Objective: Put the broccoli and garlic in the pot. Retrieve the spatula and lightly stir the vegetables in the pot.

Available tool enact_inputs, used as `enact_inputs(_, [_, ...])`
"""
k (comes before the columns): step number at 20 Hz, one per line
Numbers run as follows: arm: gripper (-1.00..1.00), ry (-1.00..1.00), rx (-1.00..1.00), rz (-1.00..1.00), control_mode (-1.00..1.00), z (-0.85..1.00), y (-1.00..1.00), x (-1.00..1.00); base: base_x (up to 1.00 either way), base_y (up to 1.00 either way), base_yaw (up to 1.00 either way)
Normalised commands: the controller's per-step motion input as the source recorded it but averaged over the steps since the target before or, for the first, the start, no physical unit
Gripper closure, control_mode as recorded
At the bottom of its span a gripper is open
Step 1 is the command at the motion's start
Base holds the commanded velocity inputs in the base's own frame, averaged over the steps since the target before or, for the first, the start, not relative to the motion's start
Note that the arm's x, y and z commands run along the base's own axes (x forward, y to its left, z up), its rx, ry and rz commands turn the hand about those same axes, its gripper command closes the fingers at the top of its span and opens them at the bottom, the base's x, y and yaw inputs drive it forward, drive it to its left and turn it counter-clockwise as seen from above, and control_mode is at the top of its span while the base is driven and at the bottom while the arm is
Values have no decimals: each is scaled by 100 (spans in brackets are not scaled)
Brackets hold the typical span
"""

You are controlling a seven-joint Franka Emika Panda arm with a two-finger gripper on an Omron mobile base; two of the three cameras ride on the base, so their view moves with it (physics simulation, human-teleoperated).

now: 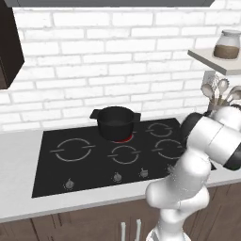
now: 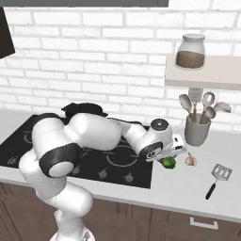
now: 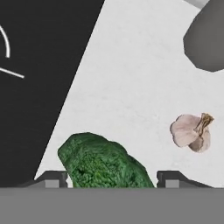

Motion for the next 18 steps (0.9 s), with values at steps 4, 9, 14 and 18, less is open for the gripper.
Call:
enact_inputs(4, [100,-27,-2,5,-100,95,67,-38,0,0,0])
enact_inputs(9, [100,-11,-5,2,-100,100,58,-11,0,0,0])
enact_inputs(14, [100,-4,-9,1,-100,100,73,-16,0,0,0])
enact_inputs(18, [100,-1,-3,1,-100,100,78,-8,0,0,0])
